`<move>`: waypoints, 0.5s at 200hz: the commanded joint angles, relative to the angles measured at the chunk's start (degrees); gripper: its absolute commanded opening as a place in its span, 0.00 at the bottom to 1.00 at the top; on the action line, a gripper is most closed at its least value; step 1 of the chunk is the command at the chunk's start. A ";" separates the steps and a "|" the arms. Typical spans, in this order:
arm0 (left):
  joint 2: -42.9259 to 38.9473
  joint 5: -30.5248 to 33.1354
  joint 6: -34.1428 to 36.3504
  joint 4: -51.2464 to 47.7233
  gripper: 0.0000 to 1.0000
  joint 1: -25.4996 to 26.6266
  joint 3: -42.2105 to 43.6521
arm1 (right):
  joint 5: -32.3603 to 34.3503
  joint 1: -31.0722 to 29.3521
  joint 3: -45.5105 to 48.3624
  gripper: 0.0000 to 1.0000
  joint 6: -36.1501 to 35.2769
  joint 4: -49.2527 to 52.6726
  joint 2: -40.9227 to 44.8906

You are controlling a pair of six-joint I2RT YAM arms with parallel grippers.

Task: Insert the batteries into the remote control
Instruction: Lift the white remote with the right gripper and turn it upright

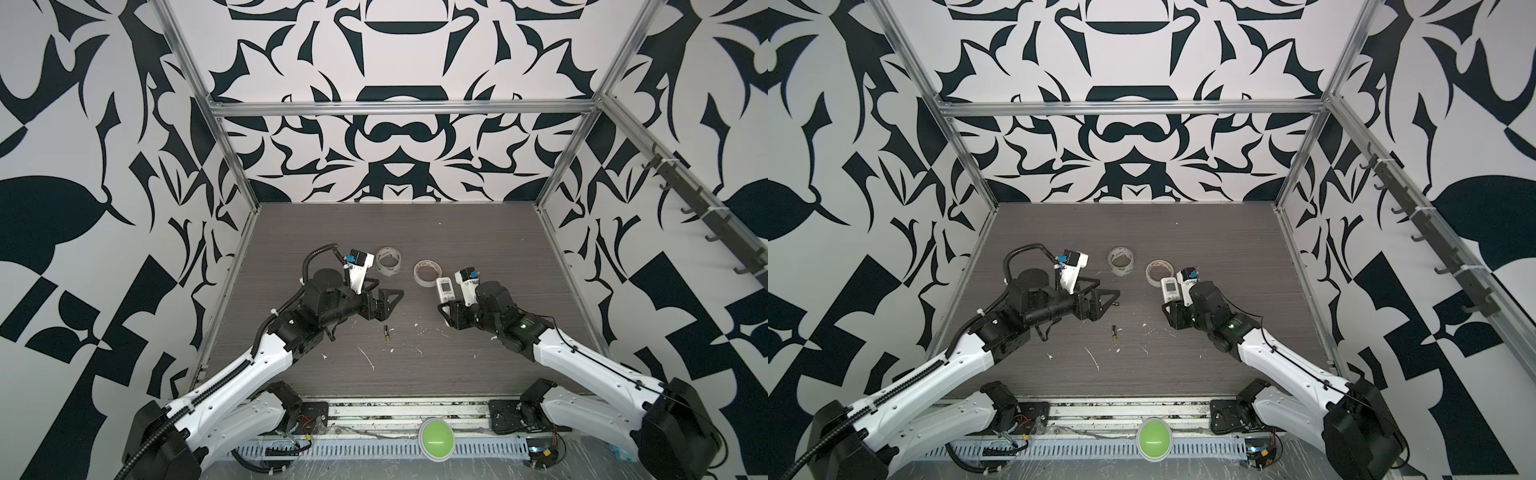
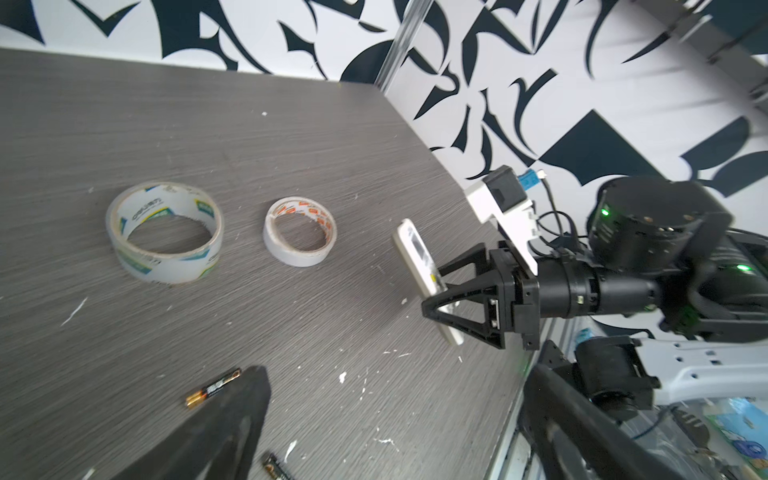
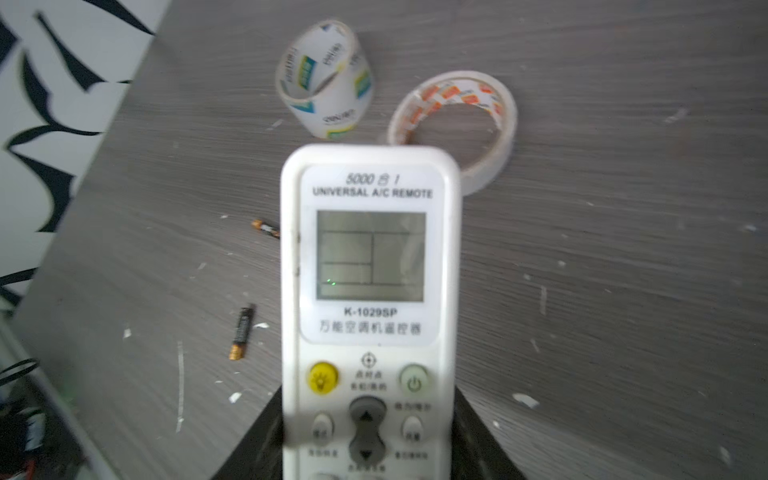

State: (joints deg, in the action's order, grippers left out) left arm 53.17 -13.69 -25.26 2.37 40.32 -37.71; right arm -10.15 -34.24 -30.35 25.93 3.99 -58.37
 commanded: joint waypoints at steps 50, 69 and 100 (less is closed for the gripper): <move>-6.13 -4.92 -1.06 4.65 0.99 0.20 1.78 | -19.88 -0.21 1.01 0.00 -1.30 -16.76 2.73; -6.31 -6.35 -1.02 4.83 0.99 0.20 1.31 | -23.59 -0.23 1.66 0.00 0.28 -21.20 3.32; -6.41 -7.71 -0.76 4.99 0.99 0.20 0.75 | -29.12 -0.24 1.47 0.00 4.08 -28.66 3.37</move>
State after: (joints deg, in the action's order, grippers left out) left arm 47.51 -19.00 -25.80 5.48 40.32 -36.91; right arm -32.29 -34.24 -28.38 27.00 -13.67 -56.18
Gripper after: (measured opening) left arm 0.992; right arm 0.531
